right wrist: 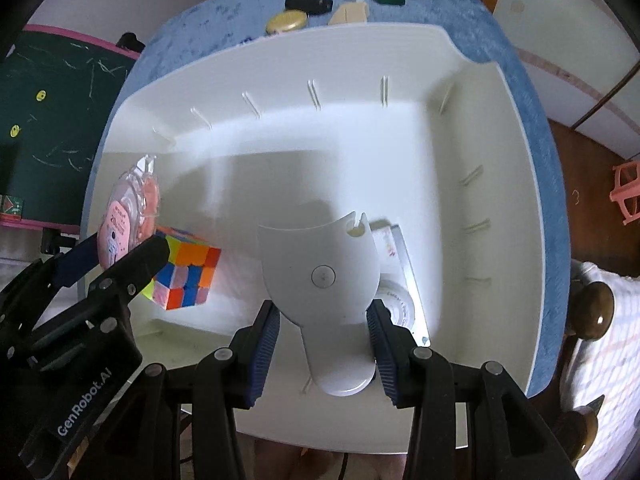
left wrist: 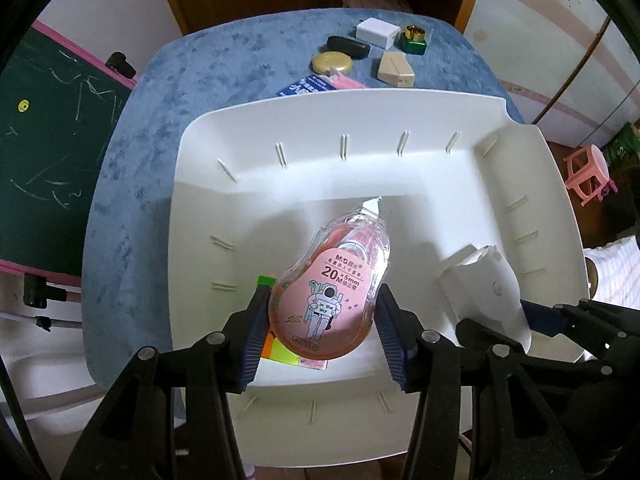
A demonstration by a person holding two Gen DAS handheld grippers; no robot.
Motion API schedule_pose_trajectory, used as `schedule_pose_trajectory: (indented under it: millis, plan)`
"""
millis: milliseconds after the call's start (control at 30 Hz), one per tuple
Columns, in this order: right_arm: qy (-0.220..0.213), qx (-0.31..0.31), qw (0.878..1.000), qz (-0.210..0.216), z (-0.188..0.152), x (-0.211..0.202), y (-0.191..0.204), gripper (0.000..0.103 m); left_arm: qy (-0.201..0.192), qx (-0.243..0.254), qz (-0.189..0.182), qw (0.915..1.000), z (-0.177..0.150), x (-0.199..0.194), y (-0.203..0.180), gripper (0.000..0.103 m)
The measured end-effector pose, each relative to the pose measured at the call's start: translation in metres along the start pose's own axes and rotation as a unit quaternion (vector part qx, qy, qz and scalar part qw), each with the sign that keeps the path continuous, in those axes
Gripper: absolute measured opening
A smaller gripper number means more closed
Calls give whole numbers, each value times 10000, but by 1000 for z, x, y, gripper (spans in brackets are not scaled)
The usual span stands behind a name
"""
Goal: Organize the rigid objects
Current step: 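Lower the tape with the left tool while the right tool lowers the white piece into the tray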
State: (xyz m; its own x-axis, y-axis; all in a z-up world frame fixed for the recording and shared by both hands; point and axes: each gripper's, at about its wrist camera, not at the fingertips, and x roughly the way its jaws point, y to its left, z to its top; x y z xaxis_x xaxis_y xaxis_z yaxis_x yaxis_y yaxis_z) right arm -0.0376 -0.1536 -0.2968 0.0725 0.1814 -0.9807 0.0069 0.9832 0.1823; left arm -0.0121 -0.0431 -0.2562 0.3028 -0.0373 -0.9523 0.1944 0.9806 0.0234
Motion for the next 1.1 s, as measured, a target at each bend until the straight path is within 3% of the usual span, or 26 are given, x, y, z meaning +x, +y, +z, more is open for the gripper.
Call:
schedule_pose_trajectory:
  millis: [300, 533, 667, 1100]
  plan:
    - [304, -52, 9995, 54, 4, 15, 2, 47, 185, 45, -95, 9998, 1, 12, -2, 55]
    - [234, -138, 9996, 13, 3, 13, 5, 47, 396, -22, -362, 9986, 5, 18, -4, 56]
    - [212, -90, 9997, 30, 6, 9, -2, 47, 247, 26, -430, 9988, 7, 10, -7, 69]
    - [48, 28, 10000, 73, 7, -4, -18, 50, 59, -278, -415, 9987, 17, -6, 6, 70]
